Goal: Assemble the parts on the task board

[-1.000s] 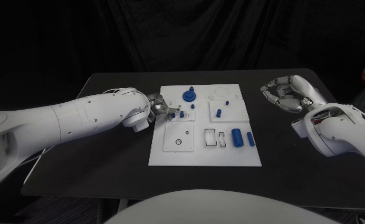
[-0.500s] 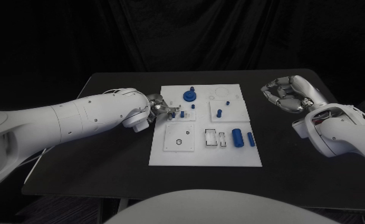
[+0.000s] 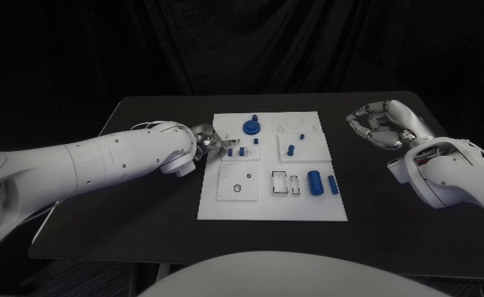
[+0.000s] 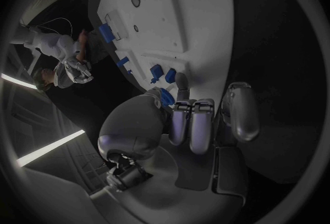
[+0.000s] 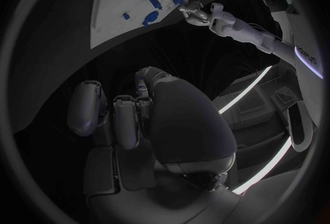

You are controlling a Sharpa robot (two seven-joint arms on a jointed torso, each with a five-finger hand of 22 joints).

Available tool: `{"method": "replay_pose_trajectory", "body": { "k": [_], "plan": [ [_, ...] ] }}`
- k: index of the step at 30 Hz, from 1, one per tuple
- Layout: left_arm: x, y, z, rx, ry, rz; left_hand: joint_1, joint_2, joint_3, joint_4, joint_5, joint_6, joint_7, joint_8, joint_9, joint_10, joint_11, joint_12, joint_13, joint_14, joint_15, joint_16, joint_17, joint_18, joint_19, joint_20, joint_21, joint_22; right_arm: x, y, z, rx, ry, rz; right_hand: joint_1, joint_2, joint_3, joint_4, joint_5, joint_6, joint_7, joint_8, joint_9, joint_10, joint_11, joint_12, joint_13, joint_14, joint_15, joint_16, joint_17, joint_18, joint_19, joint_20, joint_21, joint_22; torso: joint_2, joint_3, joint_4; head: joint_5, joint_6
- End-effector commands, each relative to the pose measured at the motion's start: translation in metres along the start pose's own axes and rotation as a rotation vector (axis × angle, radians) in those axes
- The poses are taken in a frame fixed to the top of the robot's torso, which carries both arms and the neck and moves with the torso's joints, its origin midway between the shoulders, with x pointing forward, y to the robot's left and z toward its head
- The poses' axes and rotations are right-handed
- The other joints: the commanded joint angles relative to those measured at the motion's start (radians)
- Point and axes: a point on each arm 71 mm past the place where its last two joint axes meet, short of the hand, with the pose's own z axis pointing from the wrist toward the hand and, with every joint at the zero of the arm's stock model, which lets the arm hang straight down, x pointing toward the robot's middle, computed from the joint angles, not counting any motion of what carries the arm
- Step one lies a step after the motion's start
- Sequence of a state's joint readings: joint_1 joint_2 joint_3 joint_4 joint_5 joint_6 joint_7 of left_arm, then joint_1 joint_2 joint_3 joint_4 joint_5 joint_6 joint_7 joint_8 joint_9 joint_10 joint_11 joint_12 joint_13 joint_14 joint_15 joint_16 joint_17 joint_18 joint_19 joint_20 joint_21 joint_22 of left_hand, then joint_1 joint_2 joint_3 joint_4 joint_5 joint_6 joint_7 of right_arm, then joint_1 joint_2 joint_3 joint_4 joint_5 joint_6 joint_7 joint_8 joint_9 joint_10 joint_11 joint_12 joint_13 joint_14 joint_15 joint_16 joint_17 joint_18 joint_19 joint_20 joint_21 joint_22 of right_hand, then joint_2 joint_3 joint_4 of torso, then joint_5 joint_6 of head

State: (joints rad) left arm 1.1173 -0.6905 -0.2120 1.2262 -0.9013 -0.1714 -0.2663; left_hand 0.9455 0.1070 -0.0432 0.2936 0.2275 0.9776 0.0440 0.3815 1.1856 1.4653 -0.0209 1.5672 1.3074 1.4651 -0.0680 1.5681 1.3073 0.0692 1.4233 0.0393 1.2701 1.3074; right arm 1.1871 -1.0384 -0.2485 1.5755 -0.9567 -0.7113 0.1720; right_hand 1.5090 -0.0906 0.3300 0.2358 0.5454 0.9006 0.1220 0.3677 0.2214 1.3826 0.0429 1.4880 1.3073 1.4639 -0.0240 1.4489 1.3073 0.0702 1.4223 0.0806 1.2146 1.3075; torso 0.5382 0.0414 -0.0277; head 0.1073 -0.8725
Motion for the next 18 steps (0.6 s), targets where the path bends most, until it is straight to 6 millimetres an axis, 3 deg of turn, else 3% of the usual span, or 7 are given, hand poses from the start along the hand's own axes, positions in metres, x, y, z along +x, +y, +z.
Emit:
{"method": "replay_pose_trajectory", "body": {
  "k": [1, 8, 11, 13, 16, 17, 18],
  "plan": [
    [-0.01, -0.009, -0.003, 0.13, -0.144, -0.004, -0.017, 0.006, -0.031, -0.001, -0.046, -0.001, -0.01, 0.024, 0.019, 0.105, -0.008, 0.004, 0.263, 0.106, -0.007, 0.003, 0.264, -0.004, 0.01, -0.001, 0.011, 0.178, 0.0, -0.001, -0.001, 0.01, 0.0, -0.001, -0.004, 0.0, 0.005, -0.002, 0.004, -0.006, -0.001, 0.005, -0.002, -0.008, -0.001, -0.001, 0.037, 0.051, -0.002, -0.006, 0.145, 0.011, -0.009, 0.0, -0.006, 0.156, 0.001, 0.0001, 0.0, -0.003, 0.0],
    [-0.027, -0.011, -0.016, 0.247, -0.306, -0.022, -0.002, 0.013, -0.076, -0.003, -0.071, 0.002, -0.016, 0.056, 0.041, 0.105, -0.013, 0.004, 0.263, 0.106, -0.011, 0.003, 0.264, -0.009, 0.021, -0.003, 0.035, 0.185, -0.001, -0.001, -0.001, 0.008, -0.003, -0.002, -0.004, 0.0, 0.005, -0.002, 0.004, -0.006, -0.001, 0.005, -0.002, -0.008, -0.001, -0.001, 0.037, 0.051, -0.002, -0.006, 0.145, 0.011, -0.009, 0.0, -0.006, 0.156, 0.001, -0.0001, 0.0001, -0.004, 0.0],
    [-0.04, -0.018, -0.022, 0.312, -0.365, -0.015, 0.067, 0.011, -0.097, -0.004, -0.016, -0.04, -0.009, 0.047, 0.041, 0.105, -0.007, 0.004, 0.263, 0.106, -0.006, 0.003, 0.264, -0.001, -0.004, -0.002, -0.006, 0.173, -0.001, -0.002, -0.001, 0.007, -0.005, -0.003, -0.005, 0.0, 0.005, -0.001, 0.004, -0.006, -0.001, 0.006, -0.002, -0.007, -0.001, -0.001, 0.038, 0.051, -0.002, -0.005, 0.145, 0.011, -0.009, 0.0, -0.006, 0.155, 0.0, 0.0, -0.0001, -0.004, 0.0],
    [-0.046, -0.023, -0.024, 0.341, -0.382, 0.002, 0.147, -0.006, -0.115, -0.002, 0.038, -0.14, 0.025, -0.022, 0.002, 0.038, 0.021, -0.088, 0.222, 0.091, 0.018, -0.017, 0.242, 0.003, -0.028, 0.015, -0.036, 0.165, -0.001, -0.002, -0.001, 0.006, -0.005, -0.003, -0.005, 0.0, 0.005, -0.001, 0.004, -0.006, -0.001, 0.006, -0.002, -0.007, -0.001, -0.001, 0.038, 0.051, -0.002, -0.005, 0.145, 0.011, -0.009, 0.0, -0.006, 0.155, 0.0, -0.0002, 0.0003, -0.004, 0.0],
    [-0.052, -0.032, -0.026, 0.375, -0.378, 0.05, 0.208, -0.014, -0.138, -0.004, 0.04, -0.228, 0.056, -0.059, -0.024, -0.241, 0.051, -0.473, 0.037, -0.005, 0.042, -0.143, 0.108, 0.011, -0.064, 0.037, -0.082, 0.153, 0.0, -0.001, 0.0, 0.005, -0.004, -0.003, -0.005, 0.0, 0.005, -0.001, 0.004, -0.006, -0.001, 0.006, -0.002, -0.007, -0.001, -0.001, 0.038, 0.051, -0.002, -0.005, 0.146, 0.011, -0.009, 0.0, -0.006, 0.155, -0.001, 0.0, 0.0002, -0.002, 0.0],
    [-0.053, -0.036, -0.026, 0.394, -0.365, 0.072, 0.249, -0.011, -0.148, -0.004, 0.035, -0.288, 0.082, -0.085, -0.054, -0.447, 0.074, -0.773, -0.127, -0.083, 0.063, -0.237, 0.015, 0.02, -0.11, 0.054, -0.14, 0.138, 0.0, -0.001, 0.0, 0.004, -0.003, -0.003, -0.005, 0.0, 0.005, -0.001, 0.004, -0.006, -0.001, 0.006, -0.002, -0.007, -0.001, -0.001, 0.038, 0.051, -0.002, -0.005, 0.146, 0.011, -0.009, 0.0, -0.006, 0.155, -0.001, 0.0002, 0.0003, -0.002, 0.0],
    [-0.053, -0.039, -0.025, 0.41, -0.35, 0.086, 0.284, -0.009, -0.145, -0.012, 0.039, -0.311, 0.089, -0.095, -0.07, -0.507, 0.082, -0.863, -0.185, -0.101, 0.069, -0.256, -0.006, 0.023, -0.125, 0.06, -0.155, 0.134, 0.0, -0.001, 0.001, 0.003, -0.002, -0.003, -0.005, 0.0, 0.005, -0.001, 0.004, -0.006, -0.001, 0.006, -0.002, -0.007, -0.001, -0.001, 0.038, 0.051, -0.002, -0.005, 0.146, 0.011, -0.009, 0.0, -0.006, 0.155, -0.002, 0.0005, -0.0001, 0.0, 0.0]
  ]
}}
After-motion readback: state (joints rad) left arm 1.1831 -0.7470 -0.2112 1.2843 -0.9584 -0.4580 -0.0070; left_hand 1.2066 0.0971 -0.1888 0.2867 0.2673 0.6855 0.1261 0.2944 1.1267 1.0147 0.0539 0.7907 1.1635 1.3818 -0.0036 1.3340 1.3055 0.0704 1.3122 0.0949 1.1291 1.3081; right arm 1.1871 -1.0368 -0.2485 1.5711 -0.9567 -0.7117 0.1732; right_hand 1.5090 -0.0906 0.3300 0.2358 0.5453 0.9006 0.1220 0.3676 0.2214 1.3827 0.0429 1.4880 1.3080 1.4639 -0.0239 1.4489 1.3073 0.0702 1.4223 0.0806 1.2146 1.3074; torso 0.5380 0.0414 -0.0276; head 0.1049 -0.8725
